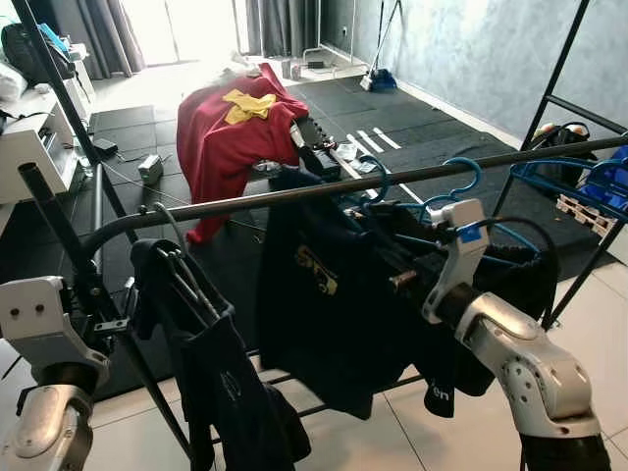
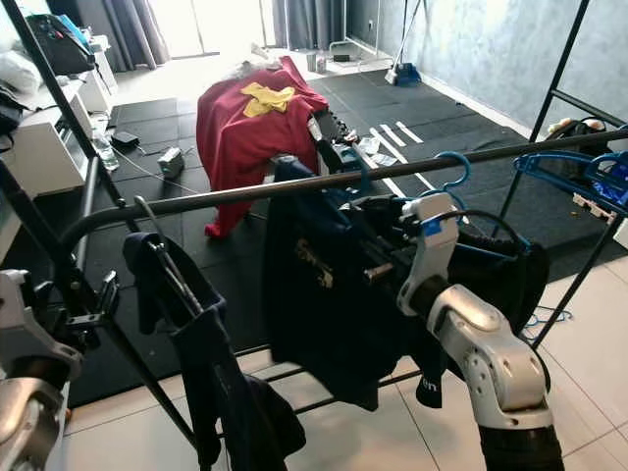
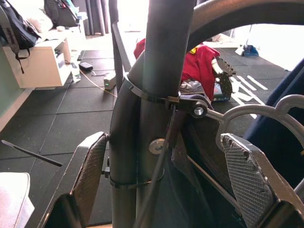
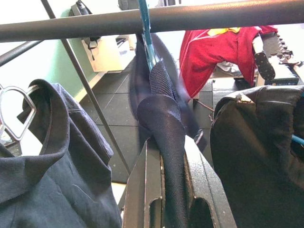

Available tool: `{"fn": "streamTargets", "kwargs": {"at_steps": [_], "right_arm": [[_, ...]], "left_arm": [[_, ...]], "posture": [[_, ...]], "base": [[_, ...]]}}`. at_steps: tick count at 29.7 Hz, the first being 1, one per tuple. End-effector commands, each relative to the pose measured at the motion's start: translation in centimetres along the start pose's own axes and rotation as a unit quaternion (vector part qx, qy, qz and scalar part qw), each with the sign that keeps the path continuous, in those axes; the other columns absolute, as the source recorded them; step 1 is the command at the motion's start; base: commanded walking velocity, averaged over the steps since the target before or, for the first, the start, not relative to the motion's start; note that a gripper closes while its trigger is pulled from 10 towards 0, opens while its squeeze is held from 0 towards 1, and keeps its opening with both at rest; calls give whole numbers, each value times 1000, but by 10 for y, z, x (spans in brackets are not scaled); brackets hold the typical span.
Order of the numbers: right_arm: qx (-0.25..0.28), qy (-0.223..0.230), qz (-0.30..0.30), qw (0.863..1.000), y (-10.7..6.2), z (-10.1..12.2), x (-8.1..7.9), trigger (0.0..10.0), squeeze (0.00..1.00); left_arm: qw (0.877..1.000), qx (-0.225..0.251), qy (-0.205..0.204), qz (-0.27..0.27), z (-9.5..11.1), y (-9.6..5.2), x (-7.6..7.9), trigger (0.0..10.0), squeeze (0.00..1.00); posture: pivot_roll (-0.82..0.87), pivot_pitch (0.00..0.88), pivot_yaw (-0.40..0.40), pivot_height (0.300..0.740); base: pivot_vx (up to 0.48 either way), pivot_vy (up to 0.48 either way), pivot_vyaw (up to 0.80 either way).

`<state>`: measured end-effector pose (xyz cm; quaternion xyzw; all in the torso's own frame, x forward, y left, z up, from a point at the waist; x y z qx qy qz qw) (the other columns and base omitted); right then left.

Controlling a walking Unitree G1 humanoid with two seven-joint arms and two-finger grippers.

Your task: Hang hanger

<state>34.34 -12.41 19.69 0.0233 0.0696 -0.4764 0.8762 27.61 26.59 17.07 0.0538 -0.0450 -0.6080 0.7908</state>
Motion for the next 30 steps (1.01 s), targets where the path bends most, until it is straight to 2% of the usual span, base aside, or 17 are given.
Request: {"fn": "streamTargets", "kwargs": {"at_steps": [1, 2, 3, 5, 16, 17, 19, 22, 23, 25, 28, 30], "right_arm": [[16, -6, 17, 1000, 0, 9, -8, 0, 0], [-8, -9, 26, 1000, -5, -2, -11, 0, 0], [-8, -9, 26, 1000, -5, -2, -11, 0, 0], [-55, -19, 78, 995, -13, -16, -22, 0, 0], [-55, -19, 78, 995, -13, -16, -22, 0, 0], [-67, -25, 97, 993, -15, -18, -26, 0, 0], [-78, -48, 115, 989, -22, -12, -26, 0, 0], [-76, -53, 115, 989, -23, -8, -25, 0, 0], [-70, -56, 116, 989, -24, -3, -24, 0, 0], [-70, -56, 116, 989, -24, -3, -24, 0, 0], [-31, -51, 136, 989, -26, 23, -26, 0, 0], [-20, -48, 144, 988, -27, 31, -27, 0, 0]], "left_arm": [[1000, -15, 5, 1, -6, -1, -5, 10000, 0], [999, -29, -1, -43, -8, -6, -3, 10000, 0], [999, -29, -1, -43, -8, -6, -3, 10000, 0], [992, -46, -13, -116, -3, -19, -5, 10000, 0], [992, -46, -13, -116, -3, -19, -5, 10000, 0], [990, -43, -18, -132, 3, -20, -7, 10000, 0], [983, -3, -45, -178, 30, -9, 1, 10000, 0], [979, 9, -55, -197, 37, -6, 6, 10000, 0], [973, 15, -62, -221, 42, -5, 14, 10000, 0], [973, 15, -62, -221, 42, -5, 14, 10000, 0], [959, 27, -82, -268, 53, -6, 33, 10000, 0], [955, 29, -86, -282, 55, -8, 37, 10000, 0]], "posture": [[-106, 25, -12, 740], [-95, 35, -17, 740], [-95, 35, -17, 740], [-74, 42, -25, 740], [-74, 42, -25, 740], [-80, 41, -25, 740], [-111, 27, -14, 740], [-111, 27, -14, 740], [-112, 23, -10, 740], [-112, 23, -10, 740], [-98, 16, -13, 740], [-95, 14, -11, 740]], "base": [[0, 0, 0], [0, 0, 0], [0, 0, 0], [-324, 0, 0], [-337, 0, 0], [-352, 0, 0], [-369, 0, 0], [-371, 0, 0], [-368, 0, 0], [-368, 0, 0], [-369, 0, 0], [-369, 0, 0]]}}
Point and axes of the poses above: a point about 5 cm out from each wrist's last joint towards the gripper, its own y axis pointing out of the wrist towards the gripper, its own z axis along the axis of the wrist's last joint, x = y × z, the point moved 6 cm from there along y, pointing out of the wrist towards the gripper, and after that the axes turned 3 degrees about y, right-handed, at the moved point
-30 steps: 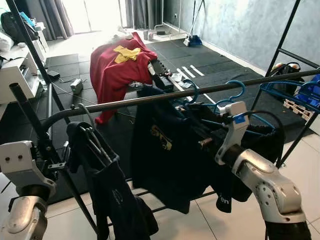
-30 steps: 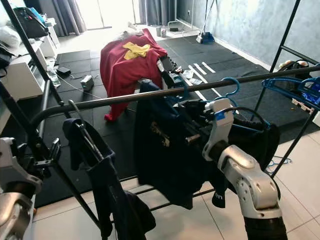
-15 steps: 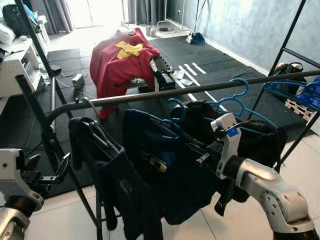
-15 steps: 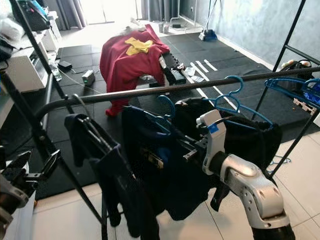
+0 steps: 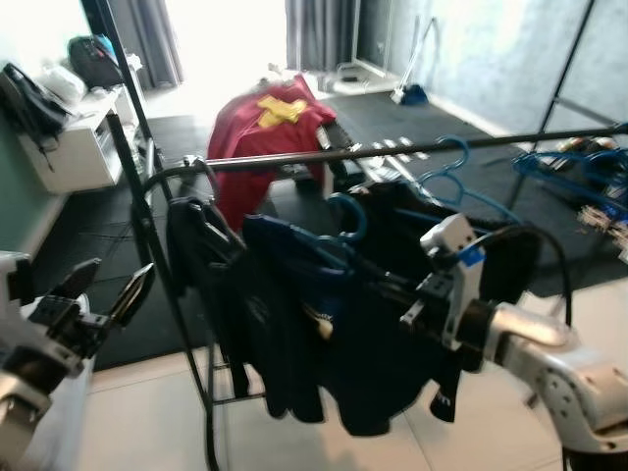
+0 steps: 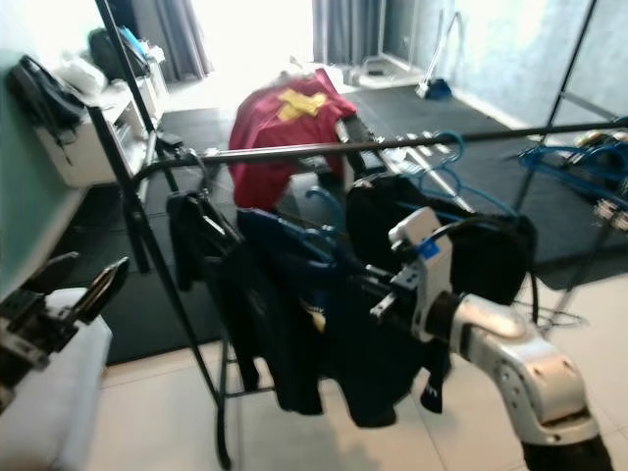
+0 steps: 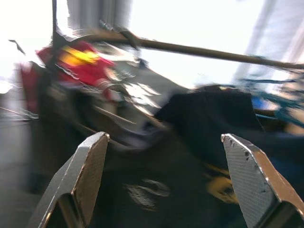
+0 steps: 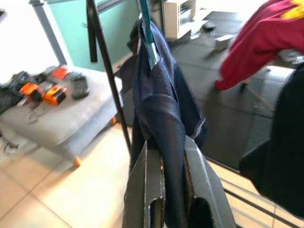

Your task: Hang hanger

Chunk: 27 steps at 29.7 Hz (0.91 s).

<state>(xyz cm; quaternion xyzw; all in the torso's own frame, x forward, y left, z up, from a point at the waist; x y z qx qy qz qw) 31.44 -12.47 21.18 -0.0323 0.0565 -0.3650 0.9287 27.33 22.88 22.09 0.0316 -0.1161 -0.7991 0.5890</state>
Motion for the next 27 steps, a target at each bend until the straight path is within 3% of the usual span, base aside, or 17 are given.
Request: {"fn": "streamTargets", "kwargs": {"at_steps": [1, 3, 7, 8, 9, 11, 14, 16, 18, 20, 21, 25, 27], "right_arm": [[46, -16, 35, 998, -4, 31, -9, 0, 0], [46, -16, 35, 998, -4, 31, -9, 0, 0], [72, -21, 82, 994, -11, 55, -19, 0, 0], [81, -24, 173, 981, -24, 74, -44, 0, 0], [81, -24, 173, 981, -24, 74, -44, 0, 0], [72, -25, 248, 966, -39, 79, -66, 0, 0], [72, -25, 248, 966, -39, 79, -66, 0, 0], [75, -21, 281, 957, -44, 85, -72, 0, 0], [75, -21, 281, 957, -44, 85, -72, 0, 0], [80, -18, 292, 953, -45, 89, -73, 0, 0], [79, -12, 307, 948, -46, 90, -76, 0, 0], [79, -12, 307, 948, -46, 90, -76, 0, 0], [76, -4, 310, 948, -49, 91, -72, 0, 0]], "left_arm": [[1000, 1, -4, -31, 4, 1, 11, 10000, 0], [1000, 1, -4, -31, 4, 1, 11, 10000, 0], [998, 0, -15, -64, 6, 6, 25, 10000, 0], [995, -3, -24, -101, 8, 10, 39, 10000, 0], [995, -3, -24, -101, 8, 10, 39, 10000, 0], [991, -3, -27, -134, 12, 10, 49, 10000, 0], [991, -3, -27, -134, 12, 10, 49, 10000, 0], [989, 11, -16, -150, 28, 6, 46, 10000, 0], [989, 11, -16, -150, 28, 6, 46, 10000, 0], [988, 23, -5, -153, 39, 3, 40, 10000, 0], [987, 43, 8, -156, 55, 1, 34, 10000, 0], [987, 43, 8, -156, 55, 1, 34, 10000, 0], [978, 80, 35, -191, 90, -15, 29, 10000, 0]], "posture": [[-93, 18, -10, 740], [-93, 18, -10, 740], [-88, 25, -11, 740], [-93, 29, -14, 740], [-93, 29, -14, 740], [-91, 30, -20, 740], [-91, 30, -20, 740], [-79, 36, -35, 740], [-79, 36, -35, 740], [-75, 37, -36, 740], [-69, 40, -36, 740], [-69, 40, -36, 740], [-68, 52, -34, 740]], "base": [[-371, 0, 0], [-371, 0, 0], [-371, 0, 0], [-371, 0, 0], [-371, 0, 0], [-373, 0, 0], [-375, 0, 0], [-388, 0, 0], [-386, 0, 0], [-375, 0, 0], [0, 0, 0], [0, 0, 0], [0, 0, 0]]}}
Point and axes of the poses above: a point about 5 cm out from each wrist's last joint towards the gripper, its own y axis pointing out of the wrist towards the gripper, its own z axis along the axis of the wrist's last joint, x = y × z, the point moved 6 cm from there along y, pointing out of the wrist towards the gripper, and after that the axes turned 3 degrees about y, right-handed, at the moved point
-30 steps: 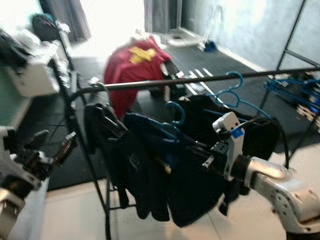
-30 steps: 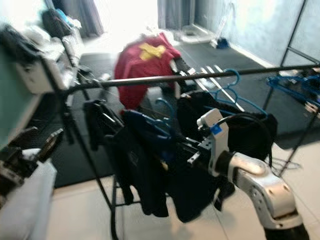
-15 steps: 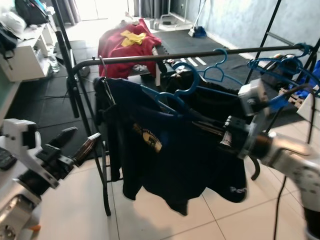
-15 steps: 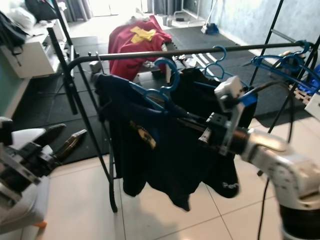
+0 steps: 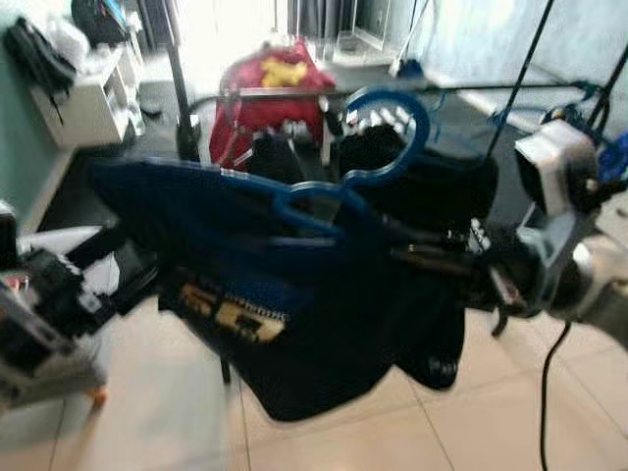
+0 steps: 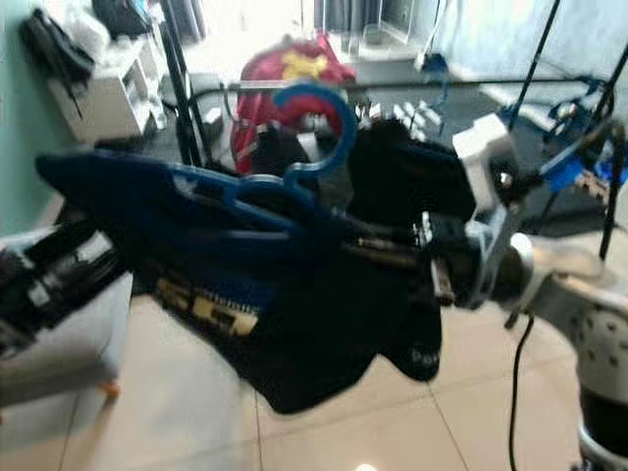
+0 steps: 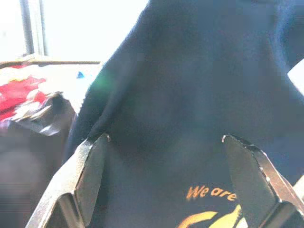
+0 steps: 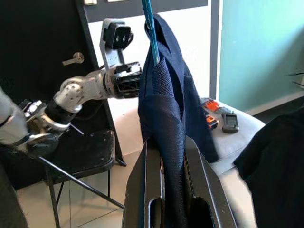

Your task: Hang hanger

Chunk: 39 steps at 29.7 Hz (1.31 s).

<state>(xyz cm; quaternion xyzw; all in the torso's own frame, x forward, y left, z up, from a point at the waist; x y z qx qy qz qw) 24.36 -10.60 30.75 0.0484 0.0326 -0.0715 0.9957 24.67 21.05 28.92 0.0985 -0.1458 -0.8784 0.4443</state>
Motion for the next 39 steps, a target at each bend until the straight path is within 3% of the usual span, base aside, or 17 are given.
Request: {"fn": "streamTargets", "kwargs": {"at_steps": [1, 2, 3, 5, 9, 11, 13, 14, 16, 19, 20, 22, 28, 32, 39], "right_arm": [[7, 1, 10, 1000, -3, 6, -3, 0, 0], [11, 3, 4, 1000, -8, 8, 0, 0, 0], [11, 3, 4, 1000, -8, 8, 0, 0, 0], [23, 2, -15, 1000, -19, 18, 6, 0, 0], [33, 1, -21, 999, -26, 27, 9, 0, 0], [37, 6, -11, 999, -28, 30, 6, 0, 0], [32, 21, 19, 999, -28, 30, 0, 0, 0], [32, 21, 19, 999, -28, 30, 0, 0, 0], [18, 32, 54, 998, -24, 27, -5, 0, 0], [13, 36, 70, 997, -22, 26, -9, 0, 0], [7, 43, 100, 994, -18, 26, -15, 0, 0], [6, 44, 106, 993, -18, 26, -16, 0, 0], [-2, 40, 111, 993, -13, 26, -15, 0, 0], [-15, 42, 105, 994, -16, 23, -12, 0, 0], [-22, 42, 92, 995, -20, 22, -9, 0, 0]], "left_arm": [[999, 19, 20, -23, 22, -8, 1, 10000, 0], [998, 30, 33, -52, 37, -16, 6, 10000, 0], [998, 30, 33, -52, 37, -16, 6, 10000, 0], [989, 43, 40, -140, 59, -36, 28, 10000, 0], [982, 65, 33, -172, 71, -43, 35, 10000, 0], [981, 55, 30, -183, 68, -43, 36, 10000, 0], [979, 8, 27, -200, 49, -41, 37, 10000, 0], [979, 8, 27, -200, 49, -41, 37, 10000, 0], [982, -45, 49, -178, 25, -28, 28, 10000, 0], [981, -63, 67, -168, 17, -23, 24, 10000, 0], [983, -77, 93, -137, 9, -15, 11, 10000, 0], [983, -77, 97, -132, 9, -15, 8, 10000, 0], [989, -55, 98, -93, 25, -22, -9, 10000, 0], [991, -40, 109, -60, 36, -36, -23, 10000, 0], [993, -26, 104, -56, 42, -46, -23, 10000, 0]], "posture": [[-68, 52, -34, 740], [-68, 52, -34, 740], [-68, 52, -34, 740], [-71, 60, -30, 740], [-69, 62, -29, 740], [-66, 66, -30, 740], [-63, 71, -29, 740], [-63, 71, -29, 740], [-61, 74, -29, 740], [-60, 74, -28, 740], [-61, 74, -27, 740], [-64, 73, -25, 740], [-61, 77, -29, 740], [-66, 79, -30, 740], [-64, 78, -35, 740]], "base": [[0, 0, 0], [0, 0, 0], [0, 0, 0], [0, 0, 0], [0, 0, 0], [0, 0, 0], [0, 0, 0], [0, 0, 0], [0, 0, 0], [0, 0, 0], [0, 0, 0], [0, 0, 0], [0, 0, 0], [0, 0, 0], [0, 0, 0]]}}
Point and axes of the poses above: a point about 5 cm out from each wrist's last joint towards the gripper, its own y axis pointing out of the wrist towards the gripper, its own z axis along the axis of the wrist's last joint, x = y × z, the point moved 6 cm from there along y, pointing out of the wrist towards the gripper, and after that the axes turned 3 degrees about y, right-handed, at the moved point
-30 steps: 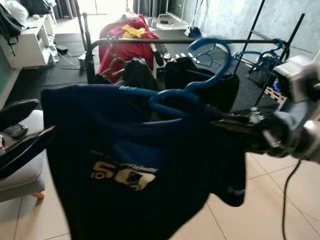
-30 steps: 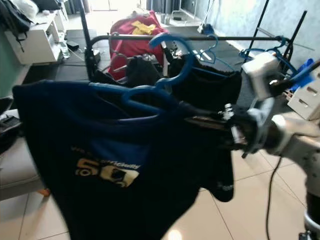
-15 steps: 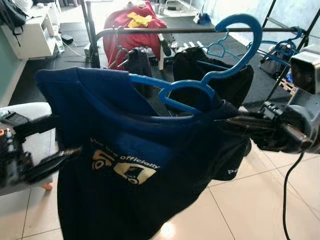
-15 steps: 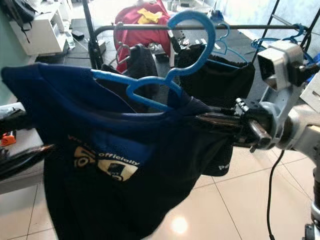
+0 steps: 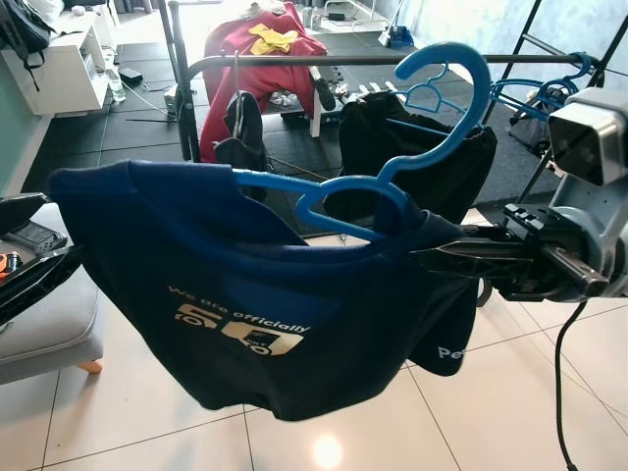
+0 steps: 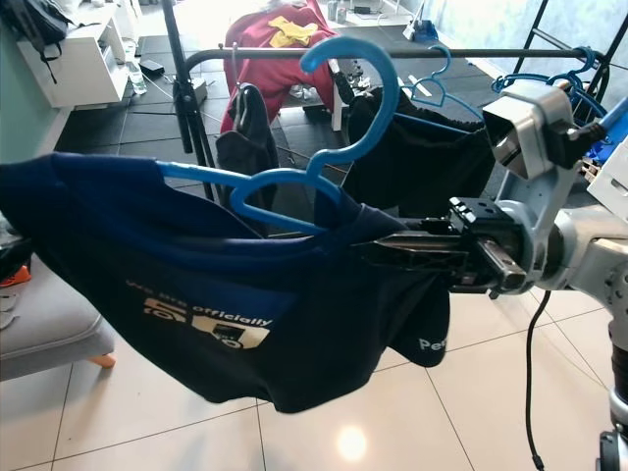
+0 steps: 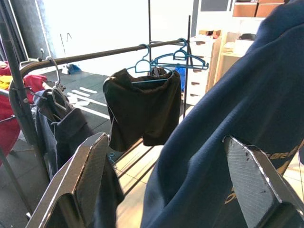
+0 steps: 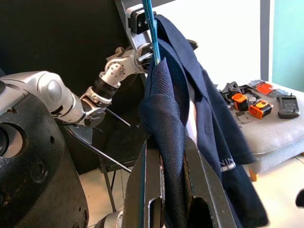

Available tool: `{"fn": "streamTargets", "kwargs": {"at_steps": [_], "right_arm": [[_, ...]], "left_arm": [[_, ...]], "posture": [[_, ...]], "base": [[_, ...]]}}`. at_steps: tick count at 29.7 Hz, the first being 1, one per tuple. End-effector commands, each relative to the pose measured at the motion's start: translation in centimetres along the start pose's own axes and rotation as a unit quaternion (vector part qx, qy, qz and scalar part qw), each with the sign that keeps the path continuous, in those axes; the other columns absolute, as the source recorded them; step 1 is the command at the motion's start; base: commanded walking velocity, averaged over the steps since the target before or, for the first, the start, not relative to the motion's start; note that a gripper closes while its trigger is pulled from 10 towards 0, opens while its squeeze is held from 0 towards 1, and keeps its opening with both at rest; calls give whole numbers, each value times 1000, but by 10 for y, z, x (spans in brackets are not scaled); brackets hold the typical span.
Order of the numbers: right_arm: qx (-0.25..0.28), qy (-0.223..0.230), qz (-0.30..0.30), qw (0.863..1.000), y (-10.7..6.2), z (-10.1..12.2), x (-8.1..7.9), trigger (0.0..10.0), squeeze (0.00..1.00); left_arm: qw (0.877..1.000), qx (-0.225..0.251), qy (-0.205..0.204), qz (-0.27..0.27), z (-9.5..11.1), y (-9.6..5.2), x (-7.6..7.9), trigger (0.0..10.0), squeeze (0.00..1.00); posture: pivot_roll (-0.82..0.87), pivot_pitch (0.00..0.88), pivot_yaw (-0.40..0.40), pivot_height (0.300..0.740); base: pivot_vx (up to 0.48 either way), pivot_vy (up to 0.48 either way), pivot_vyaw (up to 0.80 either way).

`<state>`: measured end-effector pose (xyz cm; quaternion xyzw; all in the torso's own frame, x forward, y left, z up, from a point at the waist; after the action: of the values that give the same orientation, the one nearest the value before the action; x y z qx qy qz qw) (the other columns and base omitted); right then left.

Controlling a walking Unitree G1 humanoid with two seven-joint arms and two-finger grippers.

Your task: Hang hanger

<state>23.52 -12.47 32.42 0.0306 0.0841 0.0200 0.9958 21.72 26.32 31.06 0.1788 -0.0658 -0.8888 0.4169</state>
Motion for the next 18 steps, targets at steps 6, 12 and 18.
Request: {"fn": "streamTargets", "kwargs": {"at_steps": [6, 12, 18], "right_arm": [[2, -15, -2, 1000, -2, 4, 0, 0, 0], [4, -21, -3, 1000, -1, 7, 2, 0, 0], [5, -24, -4, 1000, 0, 7, 3, 0, 0]], "left_arm": [[999, 14, -14, -29, 3, 0, 13, 10000, 0], [990, 46, -76, -107, 0, 15, 51, 10000, 0], [986, 43, -96, -127, -10, 23, 64, 10000, 0]], "posture": [[-64, 77, -36, 740], [-66, 74, -35, 740], [-69, 74, -36, 740]], "base": [[0, 0, 0], [0, 0, 0], [0, 0, 0]]}}
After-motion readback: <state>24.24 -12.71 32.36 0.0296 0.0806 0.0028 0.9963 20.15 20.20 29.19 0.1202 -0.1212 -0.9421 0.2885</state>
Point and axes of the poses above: a point about 5 cm out from each wrist's last joint towards the gripper, its own y axis pointing out of the wrist towards the gripper, its own z axis along the axis of the wrist's last joint, x = y × z, the point moved 6 cm from there along y, pointing out of the wrist towards the gripper, and after that the axes turned 3 degrees about y, right-handed, at the moved point
